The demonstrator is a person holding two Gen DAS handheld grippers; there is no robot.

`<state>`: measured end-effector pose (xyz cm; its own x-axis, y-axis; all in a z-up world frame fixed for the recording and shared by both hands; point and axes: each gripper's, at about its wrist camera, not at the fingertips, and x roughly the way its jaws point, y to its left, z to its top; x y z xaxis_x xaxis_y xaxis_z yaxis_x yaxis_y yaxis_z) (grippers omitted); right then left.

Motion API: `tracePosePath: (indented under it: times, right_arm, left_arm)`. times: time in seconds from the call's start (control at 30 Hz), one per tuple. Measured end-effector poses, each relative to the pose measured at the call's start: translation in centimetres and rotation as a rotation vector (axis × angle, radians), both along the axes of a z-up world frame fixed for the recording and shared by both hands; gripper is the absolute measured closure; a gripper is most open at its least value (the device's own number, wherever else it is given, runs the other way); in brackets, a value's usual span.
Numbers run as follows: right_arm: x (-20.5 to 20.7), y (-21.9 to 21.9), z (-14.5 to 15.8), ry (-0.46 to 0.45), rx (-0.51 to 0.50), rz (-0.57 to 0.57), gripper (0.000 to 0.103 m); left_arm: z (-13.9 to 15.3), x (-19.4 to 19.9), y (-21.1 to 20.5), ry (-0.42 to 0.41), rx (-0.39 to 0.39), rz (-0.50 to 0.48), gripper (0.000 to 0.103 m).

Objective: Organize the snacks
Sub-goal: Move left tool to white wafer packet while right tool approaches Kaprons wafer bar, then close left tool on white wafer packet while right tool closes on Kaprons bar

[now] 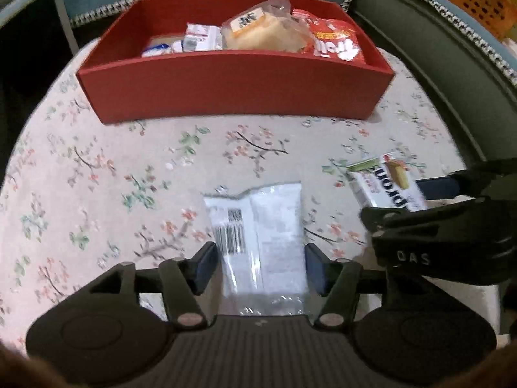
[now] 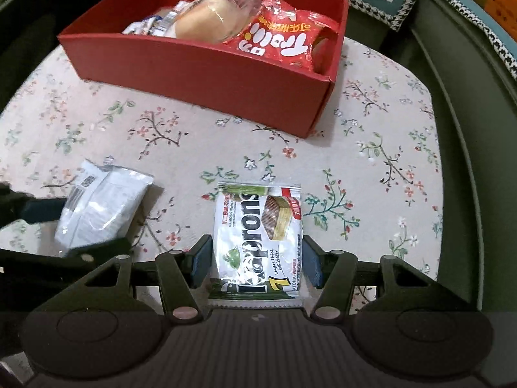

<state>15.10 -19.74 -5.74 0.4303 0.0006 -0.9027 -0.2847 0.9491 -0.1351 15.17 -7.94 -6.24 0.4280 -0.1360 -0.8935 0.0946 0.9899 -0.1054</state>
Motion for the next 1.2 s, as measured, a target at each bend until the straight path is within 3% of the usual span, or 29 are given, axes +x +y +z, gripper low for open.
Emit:
tracePosePath:
  times: [0.1, 0.23, 0.43, 0.7, 1.2]
  right_arm:
    - [0.2, -0.1, -0.1, 0.0, 0.011, -0.015, 0.037]
    - [0.0, 0.5, 0.0, -0.012, -0.007, -0.01, 0.039]
    - [-1.3, 2.1, 1.0, -0.051, -0.027, 0.018, 0.039]
    - [-2.5, 2.9, 3.8, -0.134, 0.014, 0.012, 0.039]
    - [-1.5, 3.1, 6.0, -0.216, 0.051, 0.013, 0.039]
  left_arm:
    - [-0.1, 0.3, 0.1, -0.014, 0.008, -0.011, 0.013]
    - [0.0, -0.2, 0.2, -0.035, 0.04, -0.033, 0.026]
    - [0.8, -0.7, 1.7, -0.024, -0.016, -0.007, 0.035]
    - [3.3, -0.9, 3.0, -0.095, -0.06, 0.005, 0.037]
    - [6.1, 0.6, 3.7, -0.189, -0.072, 0.032, 0.037]
